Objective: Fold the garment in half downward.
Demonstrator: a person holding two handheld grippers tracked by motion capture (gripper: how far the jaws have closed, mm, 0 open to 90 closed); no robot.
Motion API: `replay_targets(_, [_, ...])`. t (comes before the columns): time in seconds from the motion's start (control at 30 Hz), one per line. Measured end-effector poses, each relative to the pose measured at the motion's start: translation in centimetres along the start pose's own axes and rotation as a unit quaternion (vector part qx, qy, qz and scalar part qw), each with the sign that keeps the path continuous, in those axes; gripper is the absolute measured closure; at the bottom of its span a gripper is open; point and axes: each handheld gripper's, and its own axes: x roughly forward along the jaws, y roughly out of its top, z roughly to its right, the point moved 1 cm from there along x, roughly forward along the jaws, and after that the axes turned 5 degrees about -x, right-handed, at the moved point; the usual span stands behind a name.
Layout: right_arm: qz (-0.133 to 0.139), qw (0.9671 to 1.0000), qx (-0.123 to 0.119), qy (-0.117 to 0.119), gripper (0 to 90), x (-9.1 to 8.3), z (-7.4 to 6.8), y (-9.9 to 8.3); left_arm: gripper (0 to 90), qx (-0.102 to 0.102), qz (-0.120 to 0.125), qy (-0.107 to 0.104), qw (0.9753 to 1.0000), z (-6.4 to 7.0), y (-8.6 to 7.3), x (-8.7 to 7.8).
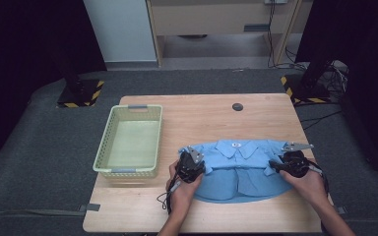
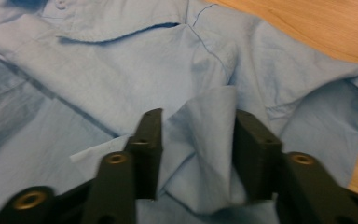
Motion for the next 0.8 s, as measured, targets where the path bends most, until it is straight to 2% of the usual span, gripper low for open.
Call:
replay_targets(0.13, [-0.007, 0.9999, -0.015, -0.003, 39.9, -1.5, -0.2, 0.4, 44.4, -0.006, 0.015, -0.013, 0.9998, 0.8, 1.1, -1.4])
replay_targets(0.2, [-0.004, 0.9999, -0.016, -0.001, 36.6, -2.1, -0.3, 0.7, 40.7, -0.016, 0.018, -0.03, 0.9992, 1.4, 1.7, -1.8])
replay_targets(0.23, [-0.001, 0.9998, -0.02, 0.0, 36.4, -2.4, -0.2, 1.0, 39.0, -0.024, 0.022, -0.043, 0.9986, 1.7, 2.0, -2.0])
replay_targets(0.27, [0.001, 0.9998, -0.021, 0.001, 37.1, -2.5, -0.2, 1.3, 38.2, -0.022, 0.026, -0.049, 0.9982, 2.0, 2.4, -2.1])
replay_targets(0.33, [0.007, 0.9997, -0.023, 0.007, 42.1, -2.6, -0.2, 2.1, 38.0, -0.009, 0.027, -0.053, 0.9982, 2.5, 3.1, -1.9])
replay_targets(0.47, [0.017, 0.999, -0.039, 0.016, 55.2, -1.9, -0.4, 4.0, 38.0, 0.002, 0.011, -0.056, 0.9984, 2.9, 4.6, -0.4])
replay_targets(0.57, [0.021, 0.9988, -0.037, 0.023, 59.0, -0.9, -0.5, 5.3, 38.1, 0.002, 0.001, -0.06, 0.9982, 3.1, 5.6, 1.0])
replay_targets(0.63, [0.018, 0.9987, -0.037, 0.028, 59.1, 0.1, -0.5, 5.9, 37.9, 0.009, -0.012, -0.059, 0.9982, 3.1, 6.1, 2.4])
replay_targets(0.67, [0.015, 0.9987, -0.039, 0.031, 58.7, 0.9, -0.5, 6.2, 37.4, 0.009, -0.012, -0.059, 0.9982, 3.1, 6.1, 2.4])
replay_targets(0.7, [0.015, 0.9987, -0.039, 0.031, 58.7, 0.9, -0.5, 6.2, 37.4, 0.006, -0.018, -0.059, 0.9981, 3.0, 6.4, 3.1])
replay_targets(0.8, [0.005, 0.9985, -0.04, 0.038, 54.4, 3.0, -0.4, 6.9, 35.9, 0.004, -0.032, -0.061, 0.9976, 2.7, 6.8, 5.1])
